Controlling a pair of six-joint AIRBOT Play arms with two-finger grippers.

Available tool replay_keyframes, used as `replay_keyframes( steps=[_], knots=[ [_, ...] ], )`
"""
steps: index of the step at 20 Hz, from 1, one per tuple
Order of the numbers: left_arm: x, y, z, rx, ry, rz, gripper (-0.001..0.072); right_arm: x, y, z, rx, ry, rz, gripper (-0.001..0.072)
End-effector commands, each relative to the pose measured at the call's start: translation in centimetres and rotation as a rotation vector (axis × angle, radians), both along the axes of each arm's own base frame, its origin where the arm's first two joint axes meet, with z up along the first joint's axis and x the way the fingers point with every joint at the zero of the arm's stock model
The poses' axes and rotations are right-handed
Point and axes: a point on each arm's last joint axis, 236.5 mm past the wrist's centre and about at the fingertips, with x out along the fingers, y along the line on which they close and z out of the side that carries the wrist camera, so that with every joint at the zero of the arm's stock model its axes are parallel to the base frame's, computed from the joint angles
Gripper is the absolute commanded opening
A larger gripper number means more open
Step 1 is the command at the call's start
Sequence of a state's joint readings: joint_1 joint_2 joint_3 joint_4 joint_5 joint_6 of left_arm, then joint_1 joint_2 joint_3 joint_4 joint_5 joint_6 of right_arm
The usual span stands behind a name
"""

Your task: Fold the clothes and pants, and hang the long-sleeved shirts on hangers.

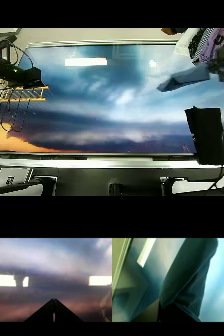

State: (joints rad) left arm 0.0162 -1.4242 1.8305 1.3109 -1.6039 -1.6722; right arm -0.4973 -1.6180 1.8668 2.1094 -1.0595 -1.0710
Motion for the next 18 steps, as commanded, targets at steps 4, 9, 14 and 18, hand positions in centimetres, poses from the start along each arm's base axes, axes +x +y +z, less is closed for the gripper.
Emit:
replay_keyframes(
  steps=[4,9,14,18],
  knots=[
    [0.0,0.0,0.0,0.000,0.001,0.001,0.0015,-4.5,-6.9,-0.9,0.106,0.082,-0.197,0.0023],
    [0.0,0.0,0.0,0.000,0.001,0.001,0.0015,-8.6,-8.8,-1.7,0.060,0.219,-0.296,0.0023],
    [0.0,0.0,0.0,0.000,0.002,0.001,0.0015,-11.4,-9.4,-0.2,-0.013,0.266,-0.343,0.0023],
    [-0.1,0.0,0.0,-0.002,0.004,0.004,0.0015,-13.7,-9.1,0.3,-0.037,0.329,-0.364,0.0024]
  ],
)
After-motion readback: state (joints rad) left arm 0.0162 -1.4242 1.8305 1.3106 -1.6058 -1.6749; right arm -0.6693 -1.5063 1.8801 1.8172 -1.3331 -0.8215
